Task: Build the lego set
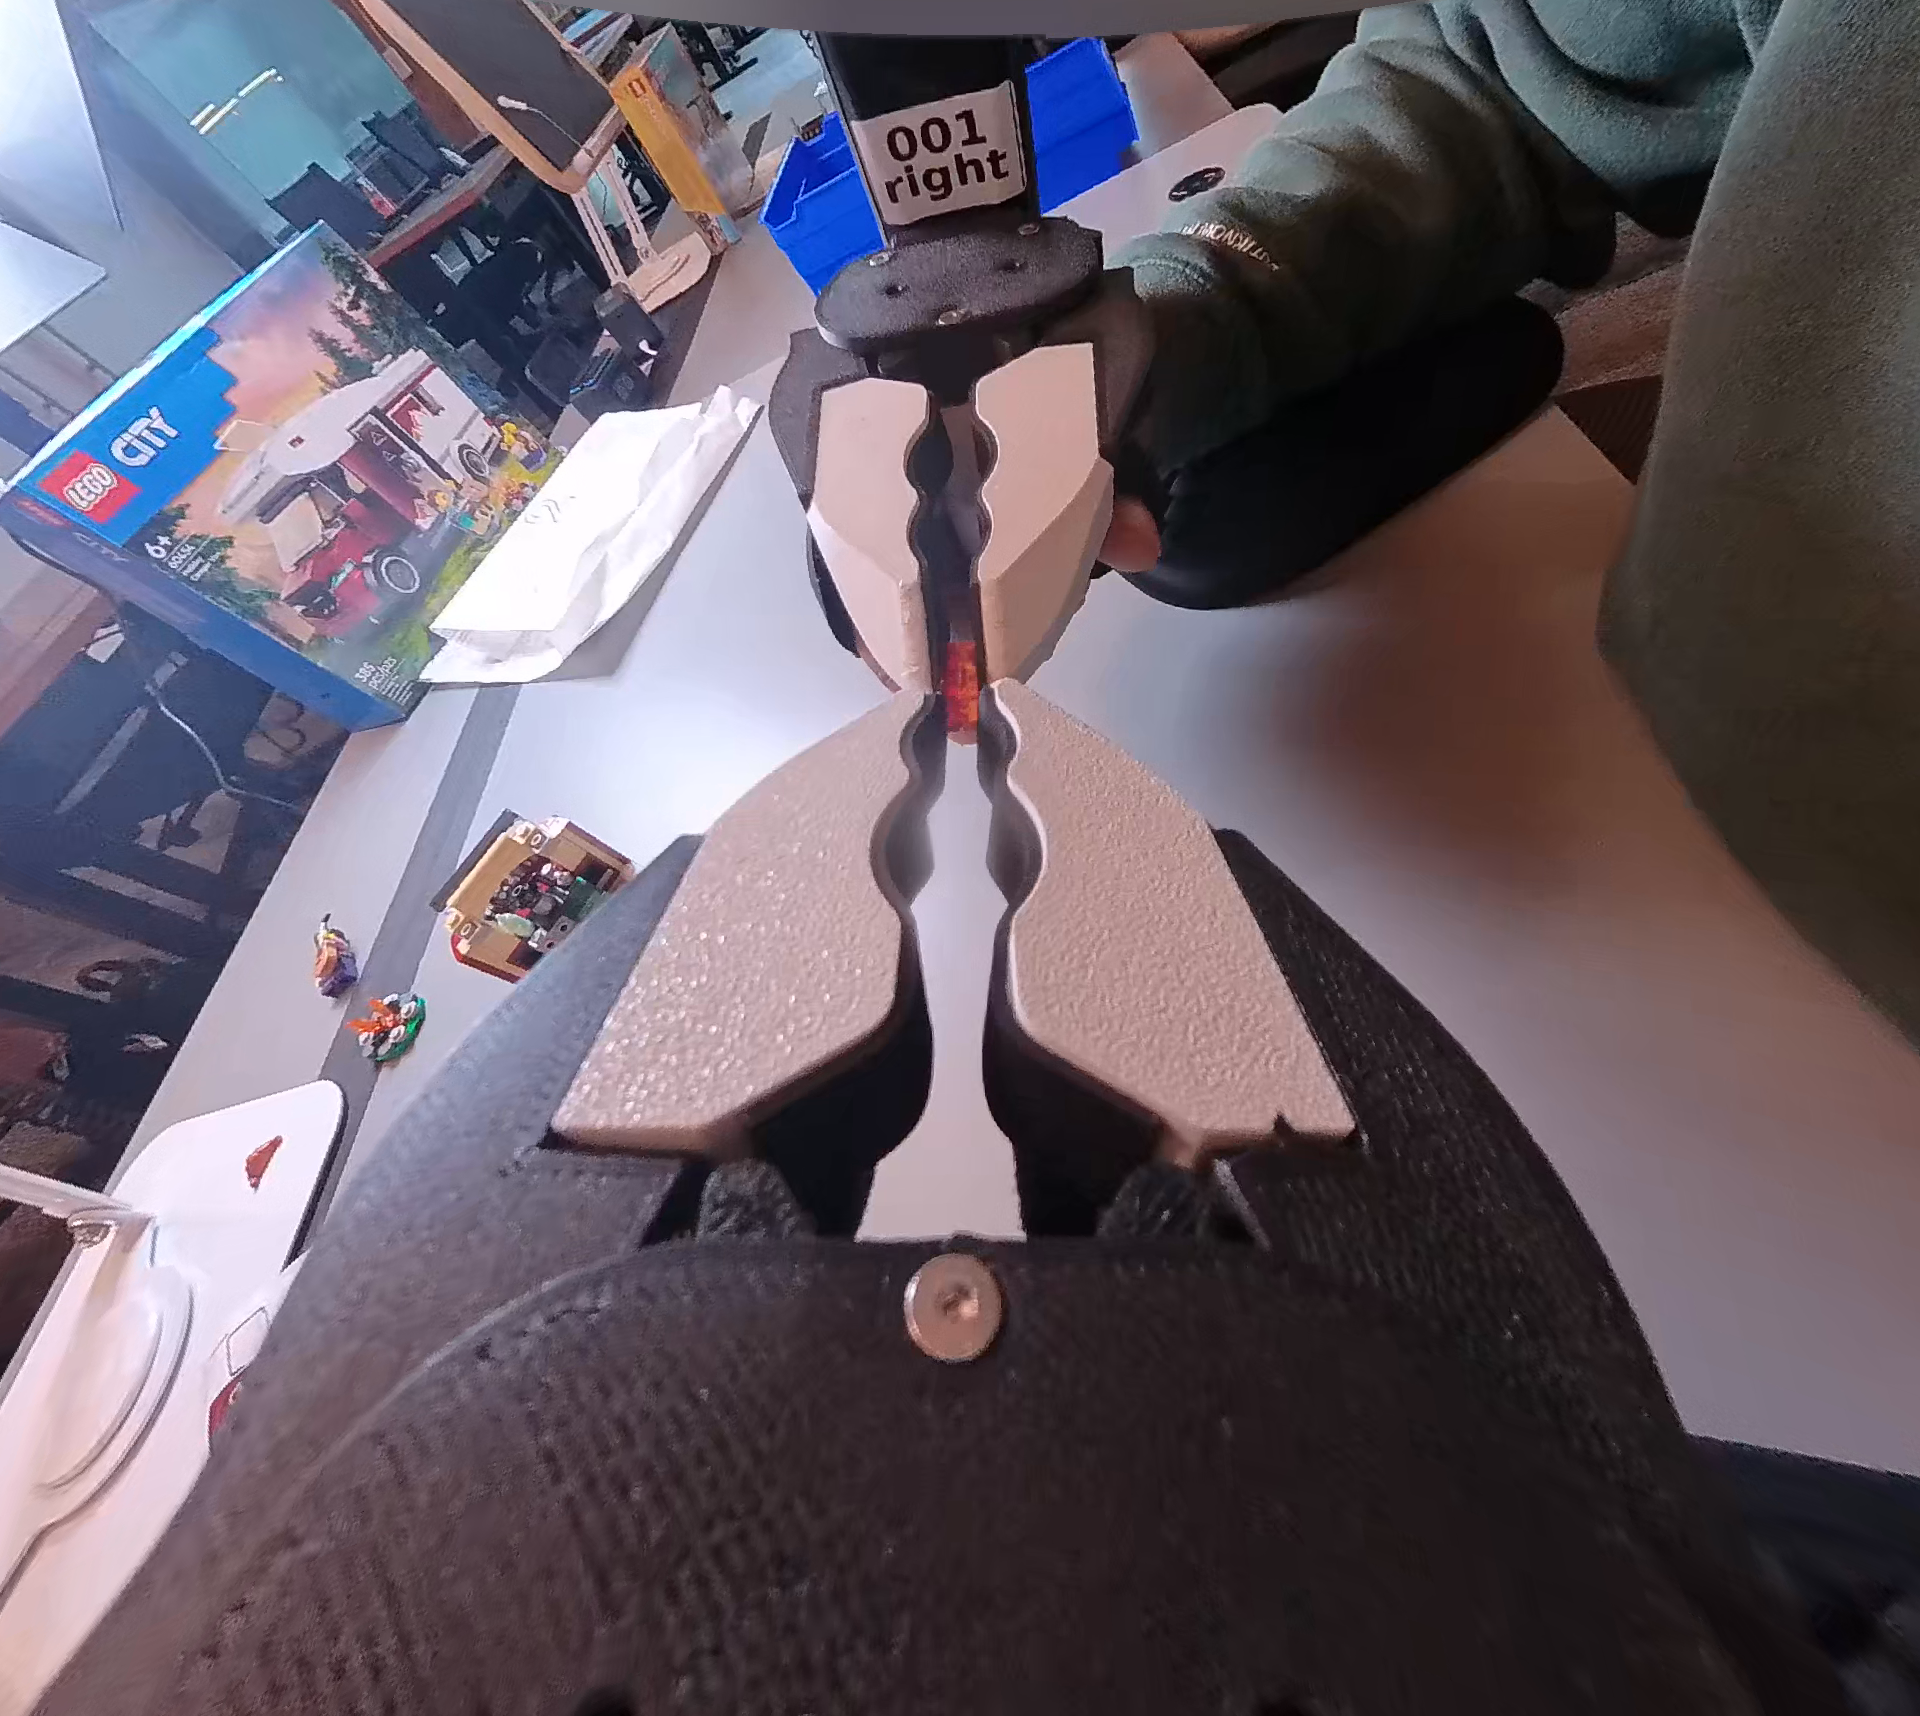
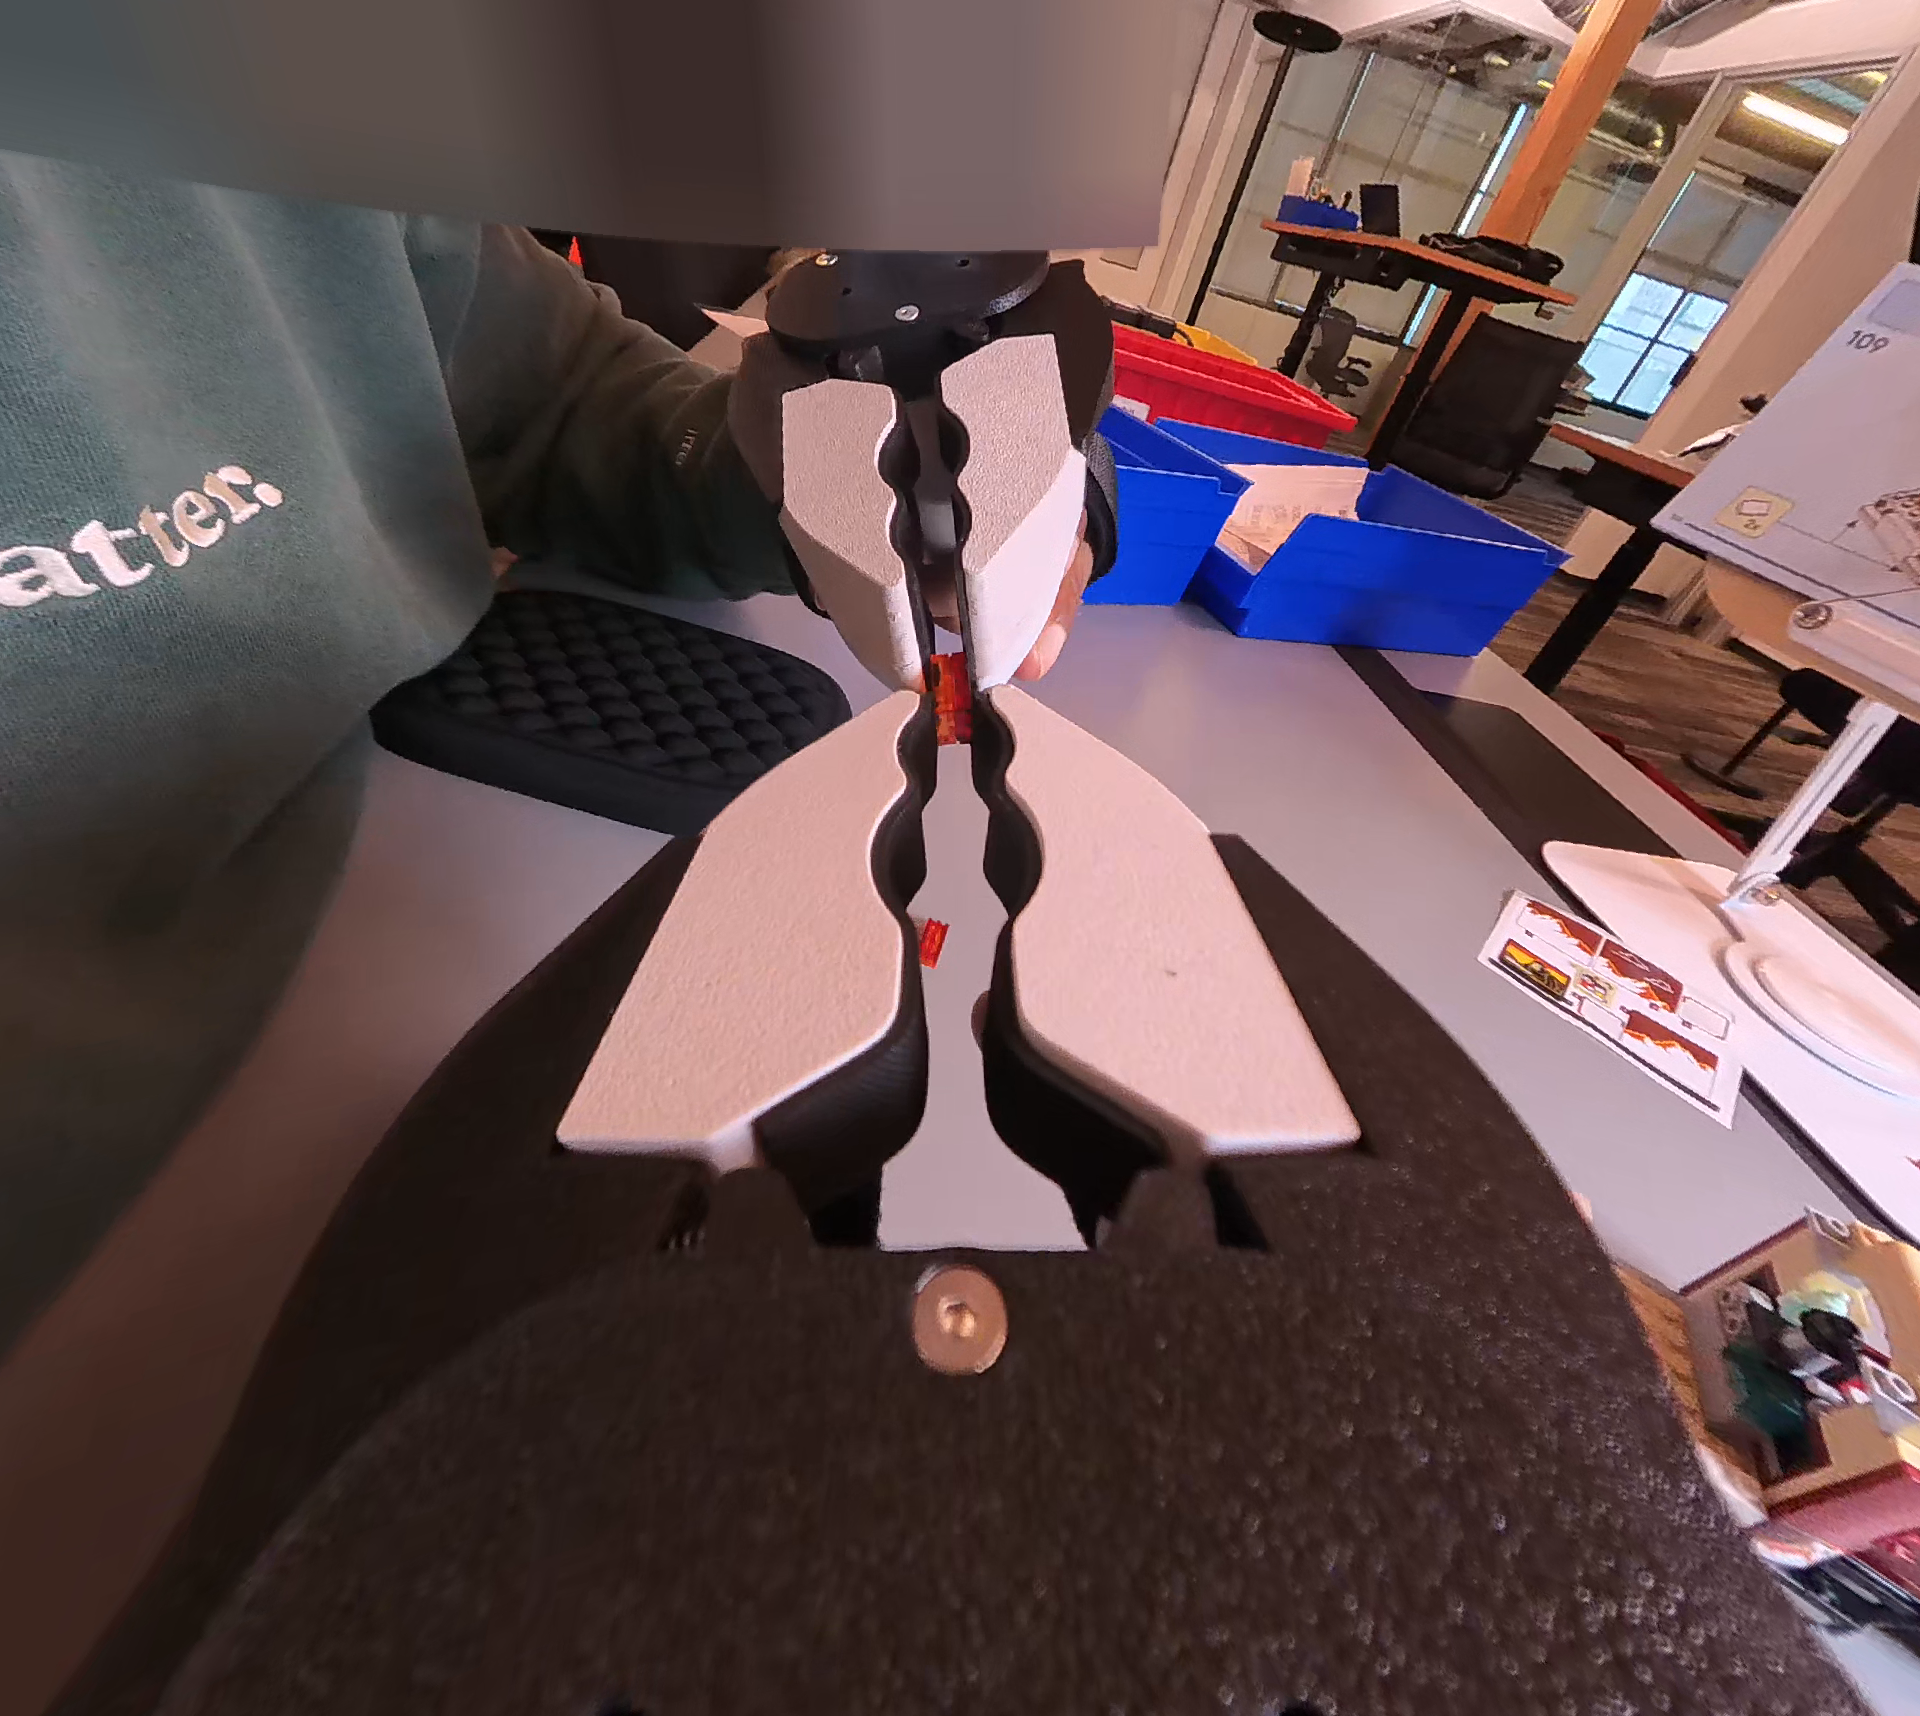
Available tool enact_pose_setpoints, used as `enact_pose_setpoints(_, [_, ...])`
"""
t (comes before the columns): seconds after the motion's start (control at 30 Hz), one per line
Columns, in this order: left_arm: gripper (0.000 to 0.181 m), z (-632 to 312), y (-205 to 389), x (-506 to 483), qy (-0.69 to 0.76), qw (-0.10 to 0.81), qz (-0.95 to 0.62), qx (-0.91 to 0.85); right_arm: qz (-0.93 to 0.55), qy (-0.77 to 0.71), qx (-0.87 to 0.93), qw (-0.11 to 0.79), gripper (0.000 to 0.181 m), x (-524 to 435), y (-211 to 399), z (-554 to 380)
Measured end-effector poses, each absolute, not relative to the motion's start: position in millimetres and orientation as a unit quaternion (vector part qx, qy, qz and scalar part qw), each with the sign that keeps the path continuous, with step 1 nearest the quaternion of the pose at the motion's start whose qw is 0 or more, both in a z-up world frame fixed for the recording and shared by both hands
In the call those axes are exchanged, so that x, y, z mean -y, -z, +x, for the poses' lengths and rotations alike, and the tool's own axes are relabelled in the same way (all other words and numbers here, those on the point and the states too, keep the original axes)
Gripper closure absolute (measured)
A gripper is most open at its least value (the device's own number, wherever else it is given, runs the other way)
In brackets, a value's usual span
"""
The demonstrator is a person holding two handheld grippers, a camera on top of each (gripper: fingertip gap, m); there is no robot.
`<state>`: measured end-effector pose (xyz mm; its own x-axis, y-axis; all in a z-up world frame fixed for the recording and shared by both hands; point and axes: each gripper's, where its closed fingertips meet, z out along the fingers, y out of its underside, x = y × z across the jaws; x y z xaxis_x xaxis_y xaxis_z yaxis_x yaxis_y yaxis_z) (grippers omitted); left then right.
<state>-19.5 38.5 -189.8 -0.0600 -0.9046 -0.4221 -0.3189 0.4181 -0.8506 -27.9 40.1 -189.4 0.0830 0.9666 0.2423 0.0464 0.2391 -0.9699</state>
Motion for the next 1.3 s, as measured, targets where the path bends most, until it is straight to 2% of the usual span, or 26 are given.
enact_pose_setpoints(0.2, [0.171,-19,190,-50,0.401,0.471,-0.495,-0.610,-0.479,-0.341,0.546,0.597,0.175,-53,191,-27])
enact_pose_setpoints(0.23, [0.162,-20,191,-51,0.432,0.451,-0.509,-0.593,-0.477,-0.316,0.552,0.607,0.175,-56,192,-26])
enact_pose_setpoints(0.4, [0.163,-20,188,-55,0.576,0.340,-0.554,-0.496,-0.453,-0.218,0.587,0.634,0.175,-59,199,-26])
enact_pose_setpoints(0.63, [0.170,-16,202,-49,0.576,0.304,-0.564,-0.508,-0.412,-0.126,0.615,0.660,0.174,-57,200,-27])
enact_pose_setpoints(0.8, [0.172,-15,203,-53,0.512,0.371,-0.550,-0.545,-0.421,-0.113,0.613,0.659,0.172,-62,202,-26])
enact_pose_setpoints(0.87, [0.173,-17,207,-56,0.451,0.421,-0.530,-0.582,-0.453,-0.156,0.603,0.637,0.160,-64,204,-25])
enact_pose_setpoints(0.93, [0.173,-18,209,-57,0.408,0.456,-0.506,-0.608,-0.487,-0.222,0.588,0.607,0.155,-64,205,-24])
enact_pose_setpoints(1.07, [0.173,-16,213,-57,0.361,0.487,-0.482,-0.633,-0.525,-0.304,0.565,0.560,0.162,-64,208,-22])
enact_pose_setpoints(1.3, [0.173,-15,222,-55,0.322,0.502,-0.461,-0.658,-0.541,-0.340,0.570,0.517,0.173,-57,218,-26])
